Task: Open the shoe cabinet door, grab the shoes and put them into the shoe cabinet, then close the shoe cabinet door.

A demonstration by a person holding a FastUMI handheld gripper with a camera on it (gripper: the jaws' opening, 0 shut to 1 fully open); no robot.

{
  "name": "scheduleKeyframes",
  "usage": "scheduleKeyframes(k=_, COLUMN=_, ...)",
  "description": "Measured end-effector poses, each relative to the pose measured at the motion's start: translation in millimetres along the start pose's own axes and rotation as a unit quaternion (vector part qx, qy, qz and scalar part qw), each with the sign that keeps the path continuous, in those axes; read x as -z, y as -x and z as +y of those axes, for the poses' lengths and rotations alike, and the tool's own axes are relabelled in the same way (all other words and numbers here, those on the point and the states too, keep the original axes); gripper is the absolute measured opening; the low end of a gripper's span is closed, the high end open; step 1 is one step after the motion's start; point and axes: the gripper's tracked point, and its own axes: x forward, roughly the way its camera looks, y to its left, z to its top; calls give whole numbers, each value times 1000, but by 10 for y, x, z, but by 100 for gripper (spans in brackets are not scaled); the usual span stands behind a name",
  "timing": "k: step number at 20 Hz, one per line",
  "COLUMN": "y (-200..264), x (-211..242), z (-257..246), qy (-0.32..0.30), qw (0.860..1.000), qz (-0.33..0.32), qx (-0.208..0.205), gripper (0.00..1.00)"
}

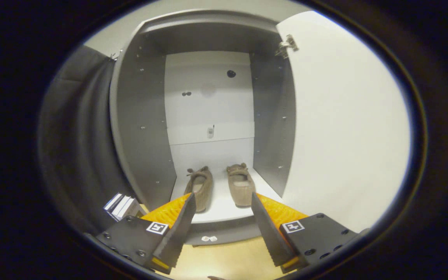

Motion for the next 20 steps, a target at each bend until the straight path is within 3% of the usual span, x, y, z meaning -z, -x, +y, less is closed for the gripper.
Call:
scheduleKeyframes(k=7, y=959, x=120, z=-528, qy=-22, qw=1000, qz=-6, qx=9, gripper=90)
scheduleKeyframes(k=12, y=1531, x=-34, z=-1231, qy=-52, qw=998, qz=-43, qx=21, gripper=90)
scheduleKeyframes(k=20, y=2065, x=-236, z=-2529, qy=-36, qw=997, qz=-72, qx=9, gripper=90)
